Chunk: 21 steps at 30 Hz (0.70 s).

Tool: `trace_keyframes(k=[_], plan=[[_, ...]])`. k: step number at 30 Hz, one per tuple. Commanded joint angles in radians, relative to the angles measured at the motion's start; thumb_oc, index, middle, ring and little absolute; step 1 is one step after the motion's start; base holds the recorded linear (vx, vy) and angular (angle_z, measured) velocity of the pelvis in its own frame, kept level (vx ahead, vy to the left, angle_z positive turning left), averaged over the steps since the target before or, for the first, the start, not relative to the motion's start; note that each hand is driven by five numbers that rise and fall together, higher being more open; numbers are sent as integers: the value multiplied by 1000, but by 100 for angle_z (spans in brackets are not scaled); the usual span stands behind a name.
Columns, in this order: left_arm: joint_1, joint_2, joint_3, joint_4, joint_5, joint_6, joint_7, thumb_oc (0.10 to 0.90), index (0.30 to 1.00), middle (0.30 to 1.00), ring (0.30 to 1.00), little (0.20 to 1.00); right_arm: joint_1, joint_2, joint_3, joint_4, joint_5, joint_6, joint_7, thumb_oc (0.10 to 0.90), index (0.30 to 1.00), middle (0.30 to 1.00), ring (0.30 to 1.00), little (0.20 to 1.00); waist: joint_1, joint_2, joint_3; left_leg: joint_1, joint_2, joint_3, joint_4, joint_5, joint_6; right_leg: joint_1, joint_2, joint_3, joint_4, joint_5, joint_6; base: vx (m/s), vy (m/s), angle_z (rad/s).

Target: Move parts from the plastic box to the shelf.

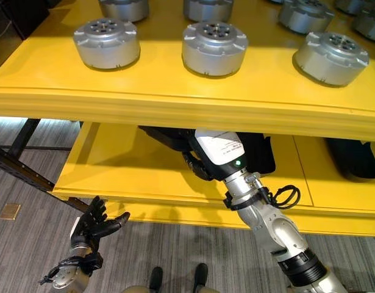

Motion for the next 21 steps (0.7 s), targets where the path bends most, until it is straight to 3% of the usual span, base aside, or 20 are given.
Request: trace_keyframes(k=[1,16,21], plan=[[-35,55,3,-97,-10,-74,7,900,1000,1000,1000,1000,-164,43,-38,-68,84,-32,-55,400,300,300,300,300,11,-1,-43,-26,71,7,-3,4,-36,-5,-88,-3,157,-112,71,-2,-2,13],[-34,83,-11,-110,-21,-82,19,900,1000,1000,1000,1000,-215,145,55,128,191,30,-26,400,300,300,300,300,46,3,26,-107,48,-7,20,14,-26,-48,-108,-11,136,-83,81,-29,14,6],[-47,93,-20,-112,-20,-79,26,900,1000,1000,1000,1000,-228,214,75,263,294,68,-36,400,300,300,300,300,54,-3,52,-128,40,0,29,15,-23,-57,-116,-6,120,-67,87,-59,39,-1]])
